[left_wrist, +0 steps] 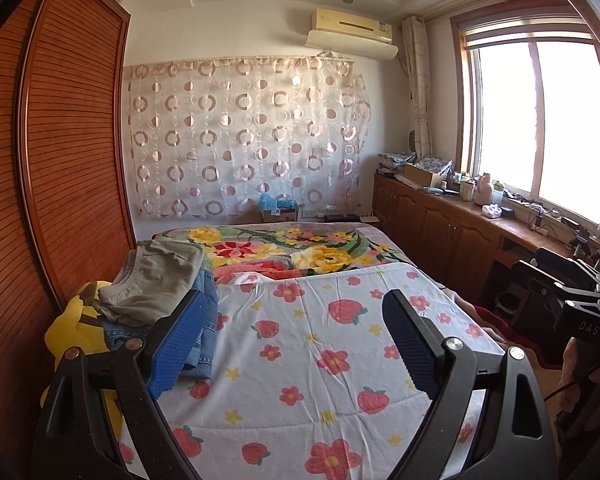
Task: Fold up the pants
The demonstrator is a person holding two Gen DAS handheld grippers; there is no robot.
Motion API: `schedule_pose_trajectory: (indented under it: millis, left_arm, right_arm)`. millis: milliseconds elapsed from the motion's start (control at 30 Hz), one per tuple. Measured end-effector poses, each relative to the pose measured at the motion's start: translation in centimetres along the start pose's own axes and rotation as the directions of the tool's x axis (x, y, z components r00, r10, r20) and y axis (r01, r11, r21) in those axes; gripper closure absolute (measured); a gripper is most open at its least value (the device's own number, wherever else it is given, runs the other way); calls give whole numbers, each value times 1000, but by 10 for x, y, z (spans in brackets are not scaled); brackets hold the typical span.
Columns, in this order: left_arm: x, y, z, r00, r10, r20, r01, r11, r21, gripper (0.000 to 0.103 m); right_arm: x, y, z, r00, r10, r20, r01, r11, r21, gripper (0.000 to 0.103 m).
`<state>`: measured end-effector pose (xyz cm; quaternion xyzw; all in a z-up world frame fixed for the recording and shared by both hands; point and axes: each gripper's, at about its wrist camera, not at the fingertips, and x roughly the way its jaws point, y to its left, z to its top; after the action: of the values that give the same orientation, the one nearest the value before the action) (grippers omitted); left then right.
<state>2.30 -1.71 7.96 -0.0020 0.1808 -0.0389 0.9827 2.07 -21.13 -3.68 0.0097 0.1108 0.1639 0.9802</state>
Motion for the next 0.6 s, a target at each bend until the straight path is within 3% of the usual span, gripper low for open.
schedule_pose_trajectory:
  millis: [600]
  left_arm:
    - [2, 5, -1, 1000, 5, -1, -5, 1000, -5, 13]
  right_arm:
    - [3, 3, -3, 1000, 0, -3, 0, 1000, -2, 8]
